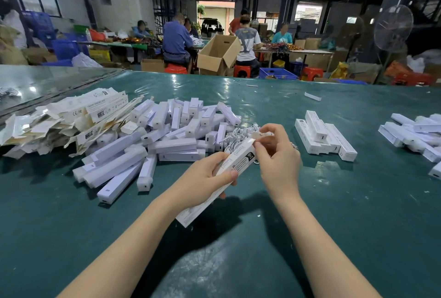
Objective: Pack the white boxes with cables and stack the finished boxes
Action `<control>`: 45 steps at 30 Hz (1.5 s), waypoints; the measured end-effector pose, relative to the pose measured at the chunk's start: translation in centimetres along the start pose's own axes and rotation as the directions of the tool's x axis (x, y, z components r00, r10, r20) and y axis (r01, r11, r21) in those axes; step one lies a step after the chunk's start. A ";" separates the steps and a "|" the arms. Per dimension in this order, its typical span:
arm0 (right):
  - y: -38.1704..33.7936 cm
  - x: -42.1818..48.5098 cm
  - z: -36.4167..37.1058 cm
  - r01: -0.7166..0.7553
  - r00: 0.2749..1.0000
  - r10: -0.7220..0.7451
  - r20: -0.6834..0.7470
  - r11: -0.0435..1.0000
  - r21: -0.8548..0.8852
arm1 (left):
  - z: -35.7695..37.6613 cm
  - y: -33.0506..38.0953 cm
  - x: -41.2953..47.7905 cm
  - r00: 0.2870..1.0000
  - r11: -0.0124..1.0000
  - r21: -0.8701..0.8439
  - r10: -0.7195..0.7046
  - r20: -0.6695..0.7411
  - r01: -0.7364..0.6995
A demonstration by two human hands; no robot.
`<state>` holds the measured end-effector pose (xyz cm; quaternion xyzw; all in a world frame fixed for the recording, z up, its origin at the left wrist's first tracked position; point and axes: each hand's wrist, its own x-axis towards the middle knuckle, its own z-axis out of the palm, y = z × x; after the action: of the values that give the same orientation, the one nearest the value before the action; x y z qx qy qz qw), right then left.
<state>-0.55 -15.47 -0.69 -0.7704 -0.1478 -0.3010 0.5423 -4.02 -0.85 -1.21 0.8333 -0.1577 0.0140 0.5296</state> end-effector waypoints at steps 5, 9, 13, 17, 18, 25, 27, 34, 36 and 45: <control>-0.1 -0.5 0.7 -0.021 0.990 0.004 0.138 0.992 0.122 | -0.4 -0.3 0.0 0.998 0.999 -0.022 -0.045 -0.047 0.044; 0.3 -0.7 1.4 0.004 0.986 0.002 0.166 1.000 -0.031 | -0.5 -0.5 0.0 0.996 0.997 -0.043 -0.062 -0.062 0.059; 0.6 -0.5 1.3 -0.204 0.972 0.188 0.138 0.972 0.116 | -0.4 -0.7 0.0 0.996 0.998 -0.024 -0.063 -0.068 0.061; 0.7 -0.4 1.4 -0.298 0.952 0.306 0.008 0.918 0.261 | -0.1 -0.7 0.1 0.998 0.997 0.072 -0.032 -0.052 0.036; 0.7 -0.5 1.5 -0.308 0.944 0.330 -0.024 0.903 0.300 | 0.0 -0.7 0.1 0.998 0.994 0.110 -0.022 -0.054 0.028; 0.6 -1.3 2.3 -0.288 0.951 0.306 -0.032 0.921 0.263 | -0.2 -0.7 0.1 0.987 0.995 0.100 -0.003 -0.159 0.019; 0.7 -1.0 2.1 -0.269 0.958 0.284 -0.026 0.932 0.243 | -0.3 -0.7 0.1 0.986 0.996 0.089 -0.004 -0.166 0.019; 0.7 -1.0 1.6 -0.239 0.970 0.225 0.089 0.950 0.201 | -0.9 -0.9 0.1 0.994 0.991 0.129 -0.024 -0.110 0.038; 0.8 -1.0 1.6 -0.277 0.961 0.259 0.099 0.918 0.285 | -1.0 -1.0 0.2 0.994 0.991 0.128 -0.030 -0.104 0.043; 0.5 -1.8 2.3 -0.161 0.979 0.189 -0.072 0.945 0.284 | -1.7 -1.3 0.2 1.000 0.992 0.122 -0.017 -0.002 0.017</control>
<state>-0.96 -13.34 -2.72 -0.6814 -0.0925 -0.2657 0.6757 -3.19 1.10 -1.52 0.8655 -0.1491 0.0195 0.4777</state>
